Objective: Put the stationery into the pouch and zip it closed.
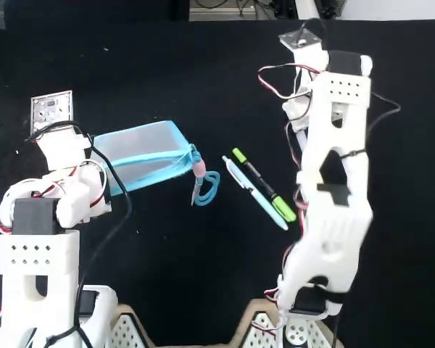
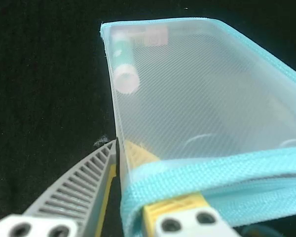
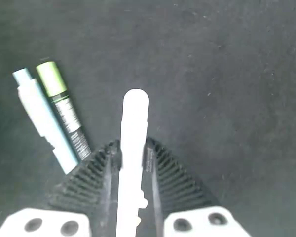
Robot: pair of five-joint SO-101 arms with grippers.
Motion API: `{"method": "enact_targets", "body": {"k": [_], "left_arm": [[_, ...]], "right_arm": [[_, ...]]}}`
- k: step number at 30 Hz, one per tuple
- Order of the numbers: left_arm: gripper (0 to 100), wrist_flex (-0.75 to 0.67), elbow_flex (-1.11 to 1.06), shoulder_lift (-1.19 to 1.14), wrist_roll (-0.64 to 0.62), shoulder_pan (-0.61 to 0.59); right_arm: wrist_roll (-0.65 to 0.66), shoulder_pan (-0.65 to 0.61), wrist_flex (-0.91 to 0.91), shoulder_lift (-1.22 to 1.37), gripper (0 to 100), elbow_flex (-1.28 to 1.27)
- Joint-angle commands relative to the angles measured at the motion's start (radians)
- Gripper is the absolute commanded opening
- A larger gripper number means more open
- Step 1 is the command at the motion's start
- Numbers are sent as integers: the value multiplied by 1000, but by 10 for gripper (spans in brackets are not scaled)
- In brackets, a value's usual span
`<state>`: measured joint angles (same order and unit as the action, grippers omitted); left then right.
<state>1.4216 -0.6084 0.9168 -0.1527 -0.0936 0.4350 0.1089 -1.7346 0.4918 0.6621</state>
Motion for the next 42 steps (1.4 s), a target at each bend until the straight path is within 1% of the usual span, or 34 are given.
{"method": "enact_targets", "body": {"k": [1, 8, 14, 18, 21, 25, 28, 32, 36, 39, 42], "left_arm": [[30, 11, 21, 12, -3, -1], [30, 11, 21, 12, -3, 1], [30, 11, 21, 12, -3, 1], [30, 11, 21, 12, -3, 1], [30, 11, 21, 12, -3, 1], [30, 11, 21, 12, -3, 1], [30, 11, 21, 12, -3, 1], [30, 11, 21, 12, -3, 1], [30, 11, 21, 12, -3, 1], [30, 11, 21, 12, -3, 1], [30, 11, 21, 12, -3, 1]], "right_arm": [[-11, -48, 5, -298, 10, -176], [-15, -143, 149, -665, 10, -561], [-17, -229, 264, -984, 10, -820], [-109, -295, 324, -1218, 11, -929], [-189, -368, 362, -1400, 11, -986], [-273, -503, 448, -1626, 11, -1061], [-307, -609, 529, -1788, 11, -1139], [-311, -744, 677, -1983, 11, -1259], [-307, -856, 879, -2137, 11, -1419], [-305, -904, 1049, -2210, 11, -1561], [-304, -925, 1215, -2239, 11, -1702]]}}
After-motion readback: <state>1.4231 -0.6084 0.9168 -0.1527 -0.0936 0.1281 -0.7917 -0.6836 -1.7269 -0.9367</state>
